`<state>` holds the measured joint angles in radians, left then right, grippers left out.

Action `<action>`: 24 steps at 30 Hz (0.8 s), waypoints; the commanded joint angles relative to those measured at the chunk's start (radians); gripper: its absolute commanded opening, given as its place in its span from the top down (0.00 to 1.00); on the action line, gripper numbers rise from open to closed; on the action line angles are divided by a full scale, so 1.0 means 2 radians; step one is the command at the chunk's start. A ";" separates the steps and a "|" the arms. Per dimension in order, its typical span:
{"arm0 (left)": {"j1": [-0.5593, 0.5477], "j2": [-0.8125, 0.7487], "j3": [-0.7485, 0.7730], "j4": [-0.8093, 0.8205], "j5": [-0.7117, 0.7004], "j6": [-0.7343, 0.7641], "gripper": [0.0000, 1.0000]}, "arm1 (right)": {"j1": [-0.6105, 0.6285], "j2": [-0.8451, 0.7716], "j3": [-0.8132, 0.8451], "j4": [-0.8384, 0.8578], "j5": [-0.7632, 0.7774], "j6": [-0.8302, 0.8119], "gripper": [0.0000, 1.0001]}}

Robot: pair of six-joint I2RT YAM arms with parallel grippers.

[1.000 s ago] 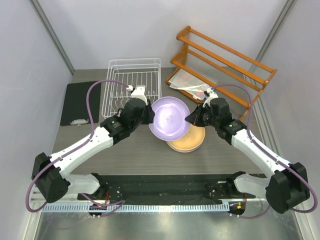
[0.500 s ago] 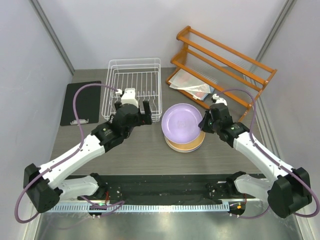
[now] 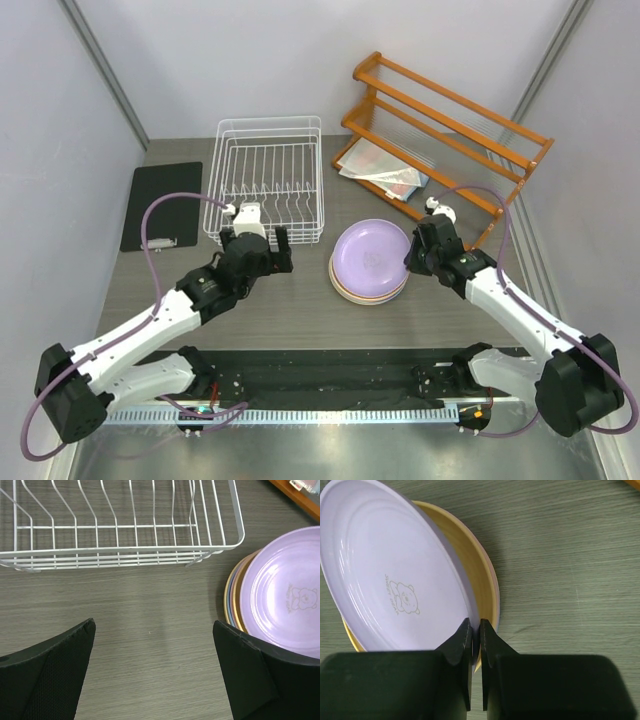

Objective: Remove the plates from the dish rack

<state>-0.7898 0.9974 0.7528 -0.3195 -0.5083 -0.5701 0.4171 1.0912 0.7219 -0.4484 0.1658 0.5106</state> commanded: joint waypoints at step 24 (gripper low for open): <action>-0.001 -0.035 0.039 0.021 -0.109 0.066 0.01 | 0.001 -0.064 0.014 0.048 0.162 -0.067 0.21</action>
<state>-0.7898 0.9264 0.7547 -0.3271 -0.6292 -0.5079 0.4171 0.9859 0.7288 -0.4305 0.3050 0.4461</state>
